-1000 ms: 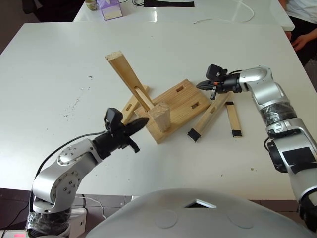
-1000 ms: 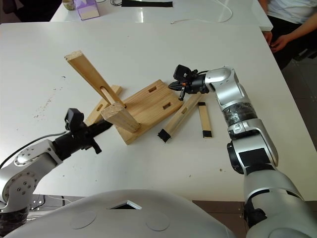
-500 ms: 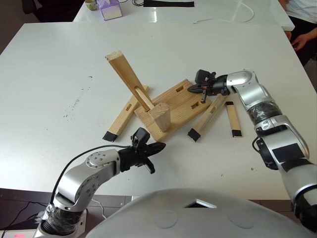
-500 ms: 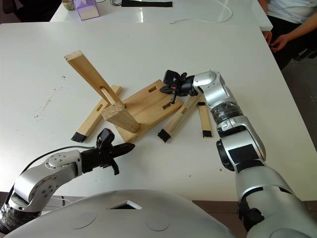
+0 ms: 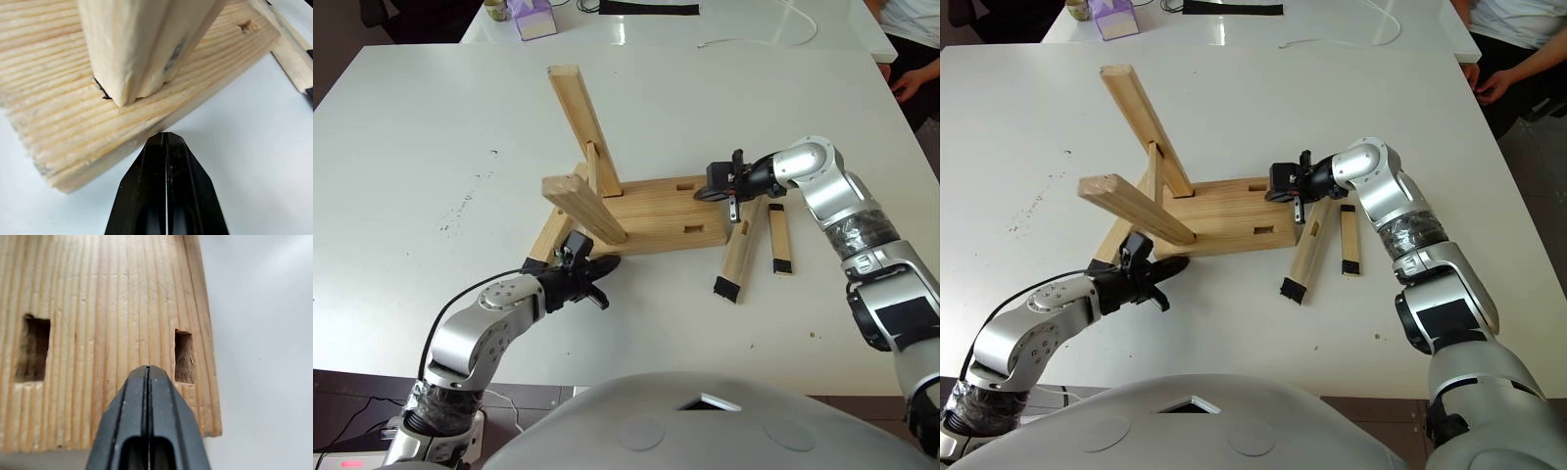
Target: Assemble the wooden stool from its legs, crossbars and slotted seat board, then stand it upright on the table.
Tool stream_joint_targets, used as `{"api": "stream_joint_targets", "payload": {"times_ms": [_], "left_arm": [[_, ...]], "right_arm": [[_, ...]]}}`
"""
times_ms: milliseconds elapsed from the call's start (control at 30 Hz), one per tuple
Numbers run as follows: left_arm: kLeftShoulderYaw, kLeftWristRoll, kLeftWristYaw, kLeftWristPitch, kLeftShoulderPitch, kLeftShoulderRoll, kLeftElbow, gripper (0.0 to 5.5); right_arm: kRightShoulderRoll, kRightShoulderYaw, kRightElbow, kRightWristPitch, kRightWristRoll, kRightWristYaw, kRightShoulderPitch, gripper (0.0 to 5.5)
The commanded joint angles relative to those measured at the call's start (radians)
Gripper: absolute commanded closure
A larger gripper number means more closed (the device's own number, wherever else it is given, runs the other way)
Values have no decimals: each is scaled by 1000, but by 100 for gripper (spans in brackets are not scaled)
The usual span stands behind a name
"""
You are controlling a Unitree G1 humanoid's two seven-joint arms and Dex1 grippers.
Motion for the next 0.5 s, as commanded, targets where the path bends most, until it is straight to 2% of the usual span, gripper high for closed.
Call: {"api": "stream_joint_targets", "payload": {"times_ms": [33, 500], "left_arm": [[43, 34, 47, 8, -47, -27, 62, 550], [24, 100, 38, -44, -265, -143, 246, 550]], "right_arm": [[-20, 63, -78, 87, -9, 65, 135, 548], [-33, 65, -394, 272, 83, 34, 273, 548]]}}
